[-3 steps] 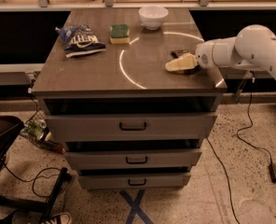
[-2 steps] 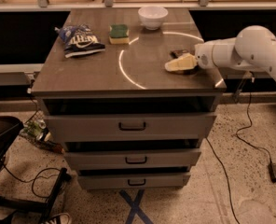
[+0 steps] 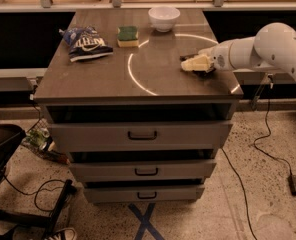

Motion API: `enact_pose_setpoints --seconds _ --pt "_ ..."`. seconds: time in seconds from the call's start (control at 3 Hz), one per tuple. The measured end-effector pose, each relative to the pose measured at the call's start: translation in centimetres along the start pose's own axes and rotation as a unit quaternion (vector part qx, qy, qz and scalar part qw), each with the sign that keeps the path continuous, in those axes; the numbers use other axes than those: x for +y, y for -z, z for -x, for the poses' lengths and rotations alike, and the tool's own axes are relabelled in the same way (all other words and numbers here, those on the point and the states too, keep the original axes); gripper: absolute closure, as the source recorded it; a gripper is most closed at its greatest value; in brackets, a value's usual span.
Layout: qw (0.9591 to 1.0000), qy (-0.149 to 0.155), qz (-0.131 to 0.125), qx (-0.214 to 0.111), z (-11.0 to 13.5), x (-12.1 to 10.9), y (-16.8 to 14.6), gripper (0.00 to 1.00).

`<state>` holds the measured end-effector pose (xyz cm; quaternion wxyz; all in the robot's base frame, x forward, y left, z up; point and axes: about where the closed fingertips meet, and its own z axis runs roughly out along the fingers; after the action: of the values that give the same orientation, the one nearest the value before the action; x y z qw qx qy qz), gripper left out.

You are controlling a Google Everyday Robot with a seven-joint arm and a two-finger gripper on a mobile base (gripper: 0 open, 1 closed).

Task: Pick rxbar chocolate

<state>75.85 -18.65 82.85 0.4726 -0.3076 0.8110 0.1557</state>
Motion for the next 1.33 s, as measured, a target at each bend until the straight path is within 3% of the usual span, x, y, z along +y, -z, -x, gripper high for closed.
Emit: enact_pose_setpoints --seconds 0.33,0.67,1.0,1.33 --pt "1.0 0.0 0.0 0.0 0.3 0.0 0.2 1.0" --pt "1.0 0.0 0.0 0.0 0.3 0.0 0.2 1.0" --pt "0.9996 0.02 0.009 0.018 1.6 0.6 -0.7 1.0" --pt "0.9969 0.064 0.017 0.043 6.0 1.1 -1.6 1.0"
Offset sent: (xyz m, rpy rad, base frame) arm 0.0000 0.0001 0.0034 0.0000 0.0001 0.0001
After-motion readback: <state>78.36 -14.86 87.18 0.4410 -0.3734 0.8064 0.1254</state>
